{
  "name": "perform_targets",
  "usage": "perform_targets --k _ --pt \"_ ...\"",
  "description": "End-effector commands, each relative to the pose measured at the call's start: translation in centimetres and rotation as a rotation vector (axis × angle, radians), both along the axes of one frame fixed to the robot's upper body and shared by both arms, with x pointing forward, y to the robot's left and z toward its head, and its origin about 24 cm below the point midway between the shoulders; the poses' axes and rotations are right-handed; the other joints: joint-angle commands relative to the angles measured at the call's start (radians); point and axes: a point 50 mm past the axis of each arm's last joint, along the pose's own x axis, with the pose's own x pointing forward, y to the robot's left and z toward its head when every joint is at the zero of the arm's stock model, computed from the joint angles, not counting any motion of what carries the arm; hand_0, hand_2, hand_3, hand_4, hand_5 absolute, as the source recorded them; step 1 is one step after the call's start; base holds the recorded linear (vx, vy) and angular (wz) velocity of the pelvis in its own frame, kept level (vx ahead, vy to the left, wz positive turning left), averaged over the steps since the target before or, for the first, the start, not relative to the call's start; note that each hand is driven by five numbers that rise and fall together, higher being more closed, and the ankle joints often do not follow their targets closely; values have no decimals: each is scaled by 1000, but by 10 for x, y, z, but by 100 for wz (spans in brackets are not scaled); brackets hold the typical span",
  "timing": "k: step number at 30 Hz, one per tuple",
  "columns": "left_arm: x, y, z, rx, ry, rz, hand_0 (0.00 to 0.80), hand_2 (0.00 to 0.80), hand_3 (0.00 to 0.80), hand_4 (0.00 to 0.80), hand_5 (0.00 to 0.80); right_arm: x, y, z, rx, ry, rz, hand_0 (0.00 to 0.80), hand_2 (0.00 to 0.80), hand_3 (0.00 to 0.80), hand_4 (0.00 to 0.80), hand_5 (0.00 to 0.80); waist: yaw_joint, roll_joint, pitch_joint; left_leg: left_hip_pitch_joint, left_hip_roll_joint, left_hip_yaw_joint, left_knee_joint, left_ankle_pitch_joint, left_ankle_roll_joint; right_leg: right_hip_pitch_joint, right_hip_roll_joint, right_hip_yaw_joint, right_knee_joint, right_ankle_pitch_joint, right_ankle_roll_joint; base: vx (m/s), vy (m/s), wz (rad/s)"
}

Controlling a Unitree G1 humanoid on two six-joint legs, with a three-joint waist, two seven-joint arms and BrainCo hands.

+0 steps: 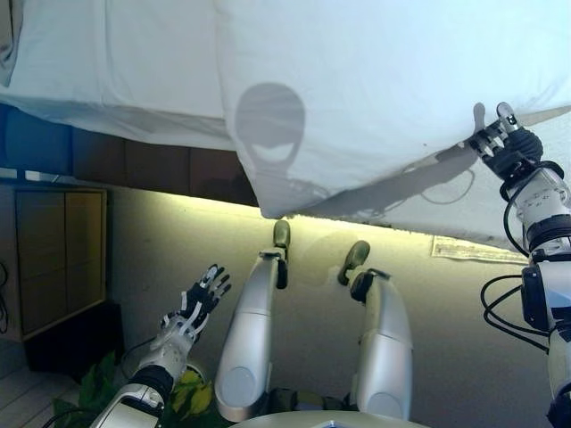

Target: Make the bed neatly

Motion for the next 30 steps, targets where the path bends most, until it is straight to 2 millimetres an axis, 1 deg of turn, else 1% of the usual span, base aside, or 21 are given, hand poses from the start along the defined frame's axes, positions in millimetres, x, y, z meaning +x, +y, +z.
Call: perform_targets --k 1,3,6,11,12,13,14,21,25,30 --pt "-28 6 -13 -2 49 7 0 0 0 0 0 -2 -7 76 -123 -231 12 0 0 0 0 0 17 54 -2 49 29 -78 -87 28 -37 3 -28 20 13 43 56 0 0 0" --pt "-30 9 -13 -3 51 19 0 0 0 0 0 -1 -3 90 -132 -256 21 0 0 0 0 0 25 56 -2 42 29 -82 -90 33 -37 -4 -30 17 16 43 54 17 -26 3" --pt "-33 13 -13 -1 51 28 0 0 0 0 0 1 2 105 -153 -274 30 0 0 0 0 0 36 61 -2 35 27 -87 -97 43 -38 -12 -32 12 20 42 51 17 -13 5" --pt "-40 17 -14 -7 46 28 0 0 0 0 0 3 7 113 -195 -266 54 0 0 0 0 0 50 72 -2 30 24 -90 -111 55 -38 -17 -38 8 25 36 48 18 2 4" --pt "-40 17 -14 -9 42 27 0 0 0 0 0 3 8 115 -205 -268 57 430 430 430 430 430 53 75 -2 28 23 -89 -114 58 -38 -19 -39 6 27 35 47 13 0 6" --pt "-41 17 -14 -10 39 26 0 0 0 0 0 4 8 116 -213 -267 51 558 558 558 558 558 55 77 -2 26 23 -88 -116 60 -38 -21 -41 6 28 35 47 7 0 10" --pt "-42 17 -14 -11 37 24 0 0 0 0 0 4 9 117 -230 -271 47 800 800 800 800 800 58 79 -2 23 22 -89 -118 61 -39 -23 -42 4 28 33 46 4 1 12" --pt "-48 15 -16 -24 39 16 0 0 0 0 0 3 7 116 -264 -267 55 800 800 800 800 800 65 96 -2 21 17 -88 -126 68 -39 -28 -50 1 35 26 45 5 12 4" --pt "-49 17 -15 -27 28 20 0 0 0 0 0 2 6 112 -260 -267 56 800 800 800 800 800 66 94 -2 28 19 -88 -133 69 -41 -20 -48 -4 25 30 46 -4 -8 0" --pt "-41 20 -5 -32 -54 33 0 0 0 0 0 4 8 101 -242 -250 83 800 800 800 800 800 64 84 -2 59 23 -86 -149 72 -45 15 -42 -16 -1 36 45 -3 -6 0"
